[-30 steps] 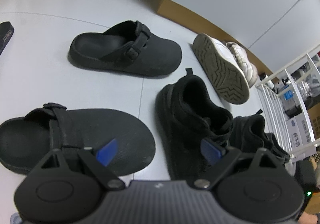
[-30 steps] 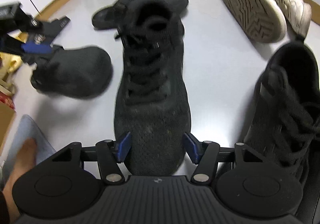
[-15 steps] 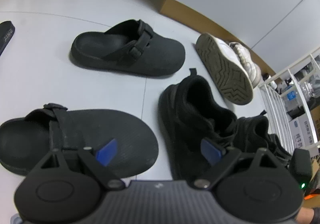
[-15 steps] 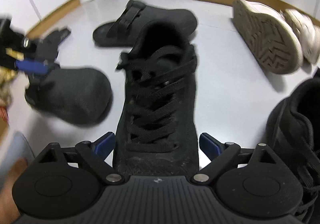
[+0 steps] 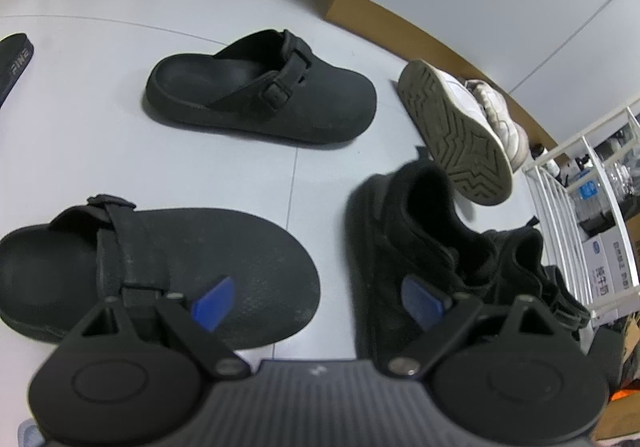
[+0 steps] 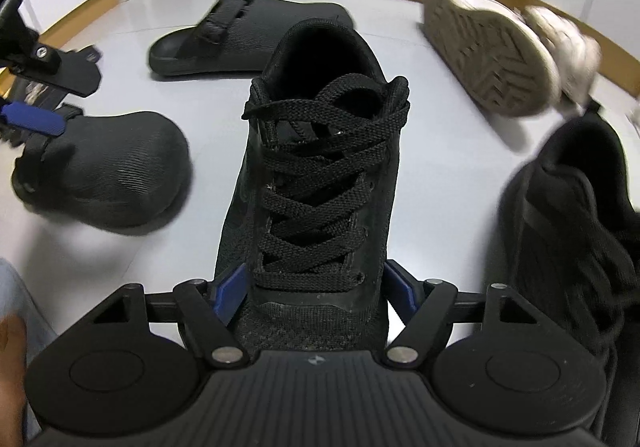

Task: Organize scattered shoes
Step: 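Lower the sneaker beside the other black sneaker and open the right tool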

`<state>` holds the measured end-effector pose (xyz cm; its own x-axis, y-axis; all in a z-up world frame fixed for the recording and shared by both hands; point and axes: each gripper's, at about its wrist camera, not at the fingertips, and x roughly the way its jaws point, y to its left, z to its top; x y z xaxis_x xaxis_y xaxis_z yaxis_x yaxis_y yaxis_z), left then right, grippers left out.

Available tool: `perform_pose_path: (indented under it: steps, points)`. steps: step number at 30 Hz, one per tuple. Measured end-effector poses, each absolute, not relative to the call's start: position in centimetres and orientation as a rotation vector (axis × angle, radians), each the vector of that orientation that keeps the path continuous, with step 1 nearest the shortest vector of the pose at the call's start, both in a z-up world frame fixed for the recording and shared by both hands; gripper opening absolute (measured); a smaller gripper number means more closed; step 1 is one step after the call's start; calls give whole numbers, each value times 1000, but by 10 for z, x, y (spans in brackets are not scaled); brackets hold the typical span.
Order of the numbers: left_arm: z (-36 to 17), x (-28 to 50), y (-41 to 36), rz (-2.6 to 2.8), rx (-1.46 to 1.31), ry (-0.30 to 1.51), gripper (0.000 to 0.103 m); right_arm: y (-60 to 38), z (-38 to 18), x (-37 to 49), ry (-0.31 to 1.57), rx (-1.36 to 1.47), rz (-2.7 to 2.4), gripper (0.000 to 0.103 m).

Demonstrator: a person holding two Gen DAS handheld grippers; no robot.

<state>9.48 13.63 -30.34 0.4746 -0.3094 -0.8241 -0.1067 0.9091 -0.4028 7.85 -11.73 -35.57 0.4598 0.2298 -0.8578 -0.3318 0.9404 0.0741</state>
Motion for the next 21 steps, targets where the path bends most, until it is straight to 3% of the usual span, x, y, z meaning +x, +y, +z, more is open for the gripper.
perform_pose_path:
  steps: [13,21]
  points:
    - [-298,98,150,-107,-429,1065,93,-141,-355,67,1161,37,100,78]
    - [-297,97,157,-89,-431,1064,93,-148,-348,57,1144,48,53,80]
